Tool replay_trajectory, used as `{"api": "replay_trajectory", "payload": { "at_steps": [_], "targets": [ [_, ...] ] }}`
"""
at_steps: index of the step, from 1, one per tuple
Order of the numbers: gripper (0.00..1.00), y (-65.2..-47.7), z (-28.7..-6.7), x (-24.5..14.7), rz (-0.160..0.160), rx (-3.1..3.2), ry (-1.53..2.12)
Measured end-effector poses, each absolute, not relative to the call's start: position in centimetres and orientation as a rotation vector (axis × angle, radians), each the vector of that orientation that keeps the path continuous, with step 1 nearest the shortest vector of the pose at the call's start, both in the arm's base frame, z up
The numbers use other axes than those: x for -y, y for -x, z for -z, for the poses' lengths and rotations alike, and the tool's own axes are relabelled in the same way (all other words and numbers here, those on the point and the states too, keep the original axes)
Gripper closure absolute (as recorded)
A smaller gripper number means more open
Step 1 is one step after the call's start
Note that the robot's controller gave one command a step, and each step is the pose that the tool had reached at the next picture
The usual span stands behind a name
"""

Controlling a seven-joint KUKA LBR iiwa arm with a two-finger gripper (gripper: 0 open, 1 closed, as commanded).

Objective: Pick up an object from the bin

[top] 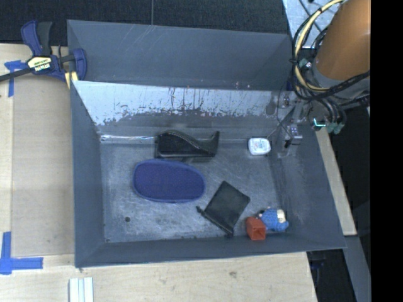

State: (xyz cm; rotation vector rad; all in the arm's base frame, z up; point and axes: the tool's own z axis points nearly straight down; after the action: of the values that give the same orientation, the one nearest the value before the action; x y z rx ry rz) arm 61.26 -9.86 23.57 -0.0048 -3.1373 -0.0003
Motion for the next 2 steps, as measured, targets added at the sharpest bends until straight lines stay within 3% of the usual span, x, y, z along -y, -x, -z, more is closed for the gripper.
{"api": "replay_trajectory", "payload": {
  "at_steps": [1, 2],
  "targets": [
    [0.0, -57.6, -6.8, 2.4, -0.002, 3.107, -0.448],
    [0.0, -51.6, -7.1, 1.9, -0.002, 3.048, -0.795]
  ]
}}
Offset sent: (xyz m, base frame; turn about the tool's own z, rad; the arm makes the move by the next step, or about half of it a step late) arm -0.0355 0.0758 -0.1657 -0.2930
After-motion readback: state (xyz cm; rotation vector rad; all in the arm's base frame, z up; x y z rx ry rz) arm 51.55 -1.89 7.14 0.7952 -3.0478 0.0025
